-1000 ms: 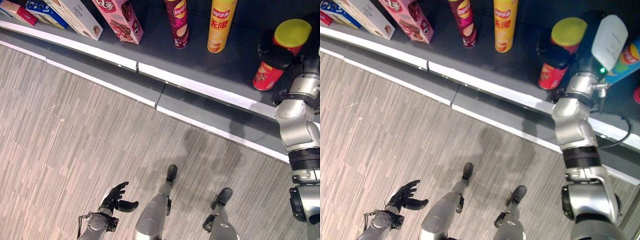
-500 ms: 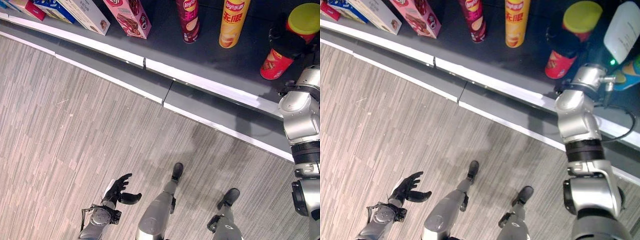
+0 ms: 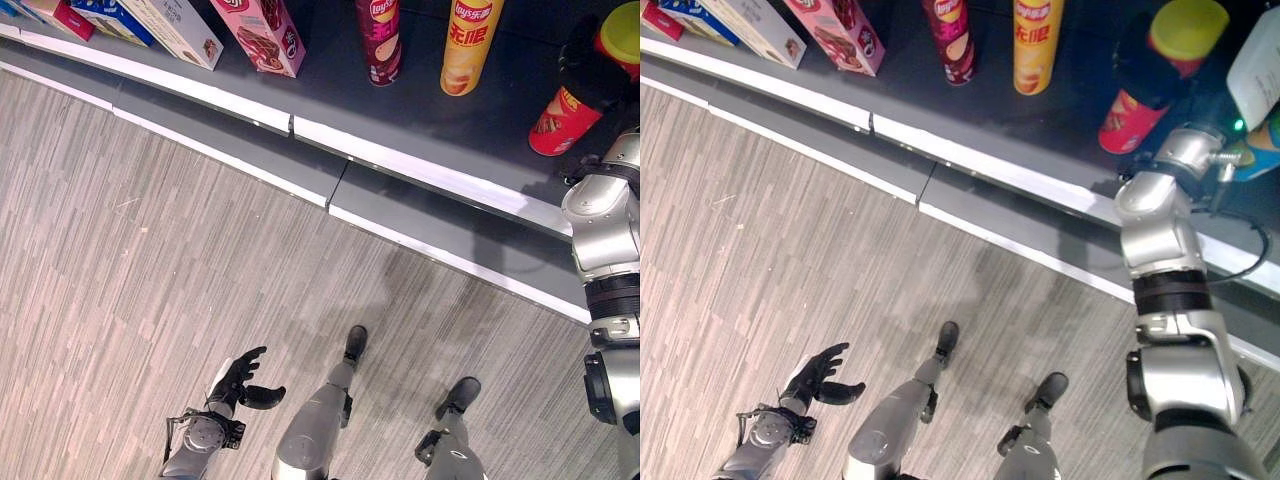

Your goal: Put the goods on the table back onto the shelves and tidy them up.

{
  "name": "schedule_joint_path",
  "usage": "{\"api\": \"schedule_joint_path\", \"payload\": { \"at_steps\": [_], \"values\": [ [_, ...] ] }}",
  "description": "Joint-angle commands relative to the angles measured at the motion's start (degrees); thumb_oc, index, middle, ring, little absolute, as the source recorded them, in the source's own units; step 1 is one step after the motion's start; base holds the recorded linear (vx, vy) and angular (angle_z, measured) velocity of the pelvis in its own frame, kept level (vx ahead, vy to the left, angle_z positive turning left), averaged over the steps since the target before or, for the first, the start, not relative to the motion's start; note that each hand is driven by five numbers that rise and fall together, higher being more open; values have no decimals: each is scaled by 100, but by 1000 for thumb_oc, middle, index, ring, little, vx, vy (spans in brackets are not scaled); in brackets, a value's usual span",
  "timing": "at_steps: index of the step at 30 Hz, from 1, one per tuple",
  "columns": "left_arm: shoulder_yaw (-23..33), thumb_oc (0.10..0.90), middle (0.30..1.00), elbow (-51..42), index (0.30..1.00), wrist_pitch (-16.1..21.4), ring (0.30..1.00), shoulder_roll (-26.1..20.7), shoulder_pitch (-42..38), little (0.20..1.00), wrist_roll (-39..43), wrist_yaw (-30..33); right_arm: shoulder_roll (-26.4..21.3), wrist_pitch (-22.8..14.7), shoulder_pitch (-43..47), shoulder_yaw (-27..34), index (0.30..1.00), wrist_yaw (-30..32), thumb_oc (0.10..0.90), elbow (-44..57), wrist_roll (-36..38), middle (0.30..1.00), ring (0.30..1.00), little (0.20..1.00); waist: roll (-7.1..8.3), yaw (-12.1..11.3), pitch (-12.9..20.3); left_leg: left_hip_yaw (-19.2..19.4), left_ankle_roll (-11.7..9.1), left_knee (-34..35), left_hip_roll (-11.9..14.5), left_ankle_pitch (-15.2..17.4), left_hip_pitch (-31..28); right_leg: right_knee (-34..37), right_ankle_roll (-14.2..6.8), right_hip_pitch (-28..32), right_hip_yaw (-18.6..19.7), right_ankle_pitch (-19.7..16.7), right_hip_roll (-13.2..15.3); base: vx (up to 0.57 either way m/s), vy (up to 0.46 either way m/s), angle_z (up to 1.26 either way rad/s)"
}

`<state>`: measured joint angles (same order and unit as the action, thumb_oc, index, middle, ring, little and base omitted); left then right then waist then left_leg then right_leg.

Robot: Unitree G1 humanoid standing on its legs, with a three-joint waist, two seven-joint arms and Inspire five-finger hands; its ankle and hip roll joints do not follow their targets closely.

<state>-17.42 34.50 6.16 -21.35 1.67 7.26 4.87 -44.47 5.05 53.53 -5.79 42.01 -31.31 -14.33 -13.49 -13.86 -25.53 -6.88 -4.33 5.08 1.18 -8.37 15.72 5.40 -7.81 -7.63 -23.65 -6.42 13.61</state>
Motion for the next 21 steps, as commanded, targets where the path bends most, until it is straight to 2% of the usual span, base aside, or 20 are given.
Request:
{"api": "schedule_joint_path", "payload": {
  "at_steps": [1, 8, 10, 12, 13, 14, 15, 17, 19, 21],
  "values": [
    [-308, 800, 900, 65, 900, 195, 900, -478, 49, 900, 177, 269, -565, -313, 596, -290, 900, 337, 800, 99, -27, 900, 900, 900, 177, -141, 507, -76, -201, -97, 144, 289, 267, -630, -479, -108, 171, 508, 651, 0, 0, 0],
    [-290, 800, 900, 90, 900, 165, 900, -475, 56, 900, 158, 269, -499, -327, 535, -286, 900, 340, 800, 283, -56, 900, 900, 900, 248, -104, 490, -36, -184, -131, 169, 328, 235, -630, -466, -107, 226, 513, 633, 0, 0, 0],
    [-185, 800, 900, 153, 900, 73, 900, -450, 24, 900, 128, 260, -211, -412, 21, 49, 900, 312, 800, 1319, -208, 900, 900, 900, 373, 11, 516, 17, -178, -199, 199, 392, 179, -576, -461, -39, 271, 498, 598, 0, 0, 0],
    [-134, 800, 900, 207, 900, 22, 900, -405, 21, 900, 81, 263, -19, -513, -287, 229, 900, 272, 800, 1793, -273, 900, 900, 900, 437, 78, 545, 44, -183, -194, 221, 404, 147, -525, -466, -12, 277, 476, 578, -6, -3, 2],
    [-82, 800, 900, 272, 900, -24, 900, -390, 26, 900, 29, 246, 231, -589, -676, 421, 900, 160, 800, 2305, -326, 900, 900, 900, 524, 133, 602, 67, -173, -186, 236, 389, 118, -459, -472, 28, 284, 410, 571, 0, 0, 0],
    [-15, 800, 900, 450, 900, -124, 900, -330, 8, 900, -105, 190, 619, -756, -1296, 473, 900, -187, 800, 3020, -334, 900, 900, 900, 686, 289, 698, 144, -168, -179, 281, 432, 1, -400, -472, 110, 326, 368, 542, 0, 0, 0],
    [-15, 800, 900, 457, 900, -122, 900, -338, 21, 900, -111, 191, 642, -741, -1345, 497, 900, -207, 800, 3071, -346, 900, 900, 900, 700, 289, 712, 145, -166, -176, 278, 429, -3, -387, -474, 118, 324, 360, 544, 50, 1, -3],
    [82, 800, 900, 549, 900, -210, 900, -300, 88, 900, -199, 172, 988, -940, -1880, 576, 900, -469, 800, 3547, -146, 900, 900, 900, 830, 424, 802, 210, -152, -175, 318, 484, -140, -337, -472, 213, 358, 328, 518, 60, 11, -4],
    [205, 800, 900, 660, 900, -271, 900, -259, 177, 900, -284, 160, 1289, -1156, -2508, 589, 900, -909, 800, 3996, 162, 900, 900, 900, 974, 553, 884, 315, -149, -169, 371, 544, -309, -266, -478, 324, 388, 299, 476, 78, 3, -15],
    [415, 800, 900, 826, 900, -333, 900, -199, 268, 900, -358, 119, 1491, -1409, -3185, 573, 900, -1556, 800, 4258, 826, 900, 900, 900, 1141, 719, 991, 456, -151, -147, 427, 588, -500, -183, -485, 429, 440, 241, 441, 90, 7, -35]
  ]
}}
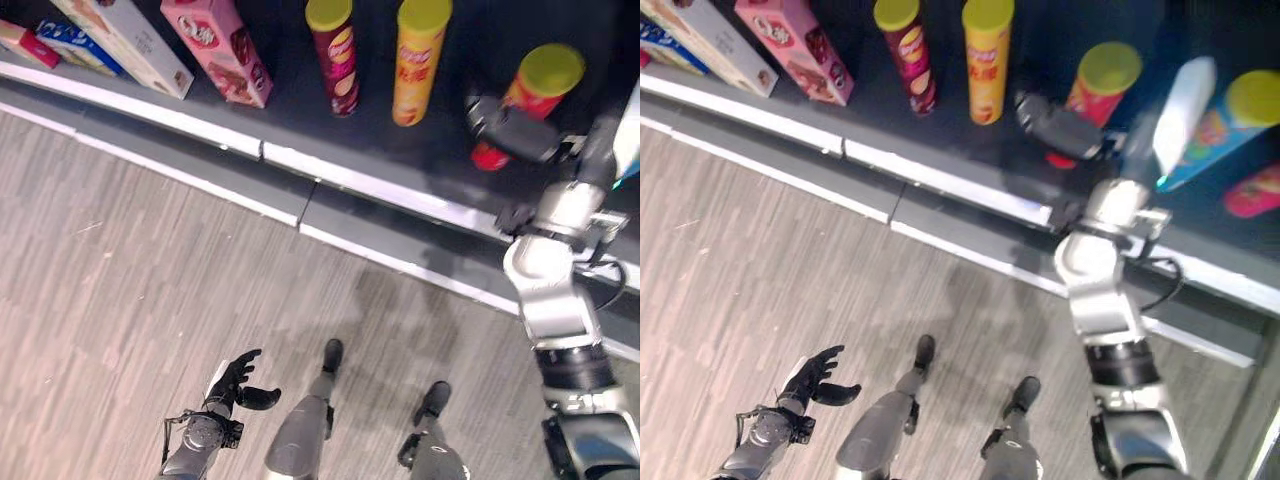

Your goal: Put the goods on the table back onto the shelves and tidy them up.

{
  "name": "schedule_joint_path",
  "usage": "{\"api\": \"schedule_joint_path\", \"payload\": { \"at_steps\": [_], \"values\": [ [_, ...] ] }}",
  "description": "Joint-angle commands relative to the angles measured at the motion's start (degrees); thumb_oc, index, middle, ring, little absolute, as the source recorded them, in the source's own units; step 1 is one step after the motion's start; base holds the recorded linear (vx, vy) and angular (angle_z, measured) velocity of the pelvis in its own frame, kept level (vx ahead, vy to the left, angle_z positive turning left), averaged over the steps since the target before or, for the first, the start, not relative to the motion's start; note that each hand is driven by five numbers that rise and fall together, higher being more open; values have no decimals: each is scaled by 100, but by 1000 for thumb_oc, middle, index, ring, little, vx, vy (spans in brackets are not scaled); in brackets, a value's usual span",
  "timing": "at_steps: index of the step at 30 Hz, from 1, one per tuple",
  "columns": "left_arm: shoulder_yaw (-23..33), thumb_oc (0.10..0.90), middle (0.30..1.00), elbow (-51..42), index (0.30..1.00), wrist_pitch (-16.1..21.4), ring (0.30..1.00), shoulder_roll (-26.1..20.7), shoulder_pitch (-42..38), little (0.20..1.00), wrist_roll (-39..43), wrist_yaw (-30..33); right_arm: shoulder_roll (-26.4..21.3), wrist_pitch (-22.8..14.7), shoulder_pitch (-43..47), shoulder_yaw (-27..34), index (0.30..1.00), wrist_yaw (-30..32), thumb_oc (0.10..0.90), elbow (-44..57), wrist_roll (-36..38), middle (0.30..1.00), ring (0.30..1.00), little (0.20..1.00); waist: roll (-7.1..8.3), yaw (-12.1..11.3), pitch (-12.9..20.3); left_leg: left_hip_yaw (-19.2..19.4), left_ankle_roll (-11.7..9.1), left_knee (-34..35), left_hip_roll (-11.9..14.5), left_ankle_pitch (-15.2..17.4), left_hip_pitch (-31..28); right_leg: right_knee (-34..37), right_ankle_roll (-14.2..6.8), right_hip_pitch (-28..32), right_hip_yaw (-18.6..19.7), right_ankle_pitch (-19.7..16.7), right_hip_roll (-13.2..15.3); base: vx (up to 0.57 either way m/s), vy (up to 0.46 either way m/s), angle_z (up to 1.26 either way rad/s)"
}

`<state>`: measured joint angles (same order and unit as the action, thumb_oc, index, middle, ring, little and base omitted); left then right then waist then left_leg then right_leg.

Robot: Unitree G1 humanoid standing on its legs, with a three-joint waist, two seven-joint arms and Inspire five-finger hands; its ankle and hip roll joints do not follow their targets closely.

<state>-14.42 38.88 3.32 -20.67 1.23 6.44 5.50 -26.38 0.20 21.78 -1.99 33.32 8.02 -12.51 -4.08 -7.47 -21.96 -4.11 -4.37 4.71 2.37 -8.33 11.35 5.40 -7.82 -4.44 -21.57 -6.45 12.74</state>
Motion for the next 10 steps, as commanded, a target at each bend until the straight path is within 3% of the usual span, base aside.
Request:
{"api": "schedule_joint_path", "payload": {
  "at_steps": [1, 3, 4, 6, 7, 10],
  "values": [
    [331, 800, 900, 601, 900, -94, 900, -197, 370, 900, -281, 30, -131, -1148, -652, 130, 900, -1256, 800, 429, 1396, 900, 900, 900, 349, 229, 743, 322, -157, -57, 351, 604, -282, -108, -489, 216, 300, 195, 492, 85, -3, -47],
    [623, 800, 900, 1112, 900, -136, 900, -119, 379, 900, -419, -70, 5, -1311, -1589, -67, 900, -2332, 800, 606, 2484, 900, 900, 900, 490, 440, 915, 531, -200, -12, 428, 625, -512, -74, -494, 289, 385, 165, 433, 69, 6, -44],
    [622, 800, 900, 1117, 900, -130, 900, -120, 385, 900, -420, -70, 5, -1311, -1601, -64, 900, -2344, 800, 611, 2496, 900, 900, 900, 494, 431, 917, 541, -200, -8, 428, 627, -524, -73, -494, 292, 395, 165, 433, 42, 17, -42],
    [785, 800, 900, 1336, 900, -117, 900, -76, 378, 900, -459, -137, -18, -1251, -2155, -327, 900, -2957, 800, 390, 2999, 900, 900, 900, 564, 545, 1039, 693, -242, 29, 472, 639, -678, -51, -505, 316, 473, 117, 397, 37, 15, -50],
    [914, 800, 900, 1475, 900, -84, 900, -63, 388, 900, -490, -190, -89, -1124, -2719, -435, 900, -3375, 800, 239, 3094, 900, 900, 900, 611, 626, 1162, 803, -272, 29, 514, 667, -782, -40, -512, 322, 521, 97, 376, 39, 12, -46],
    [1024, 800, 900, 1532, 900, 19, 900, -18, 372, 900, -407, -255, -147, -915, -3393, -524, 900, -3719, 800, -522, 2853, 900, 900, 900, 651, 704, 1319, 906, -289, 29, 556, 703, -937, -40, -514, 402, 562, 109, 349, 62, -6, -31]
  ]
}}
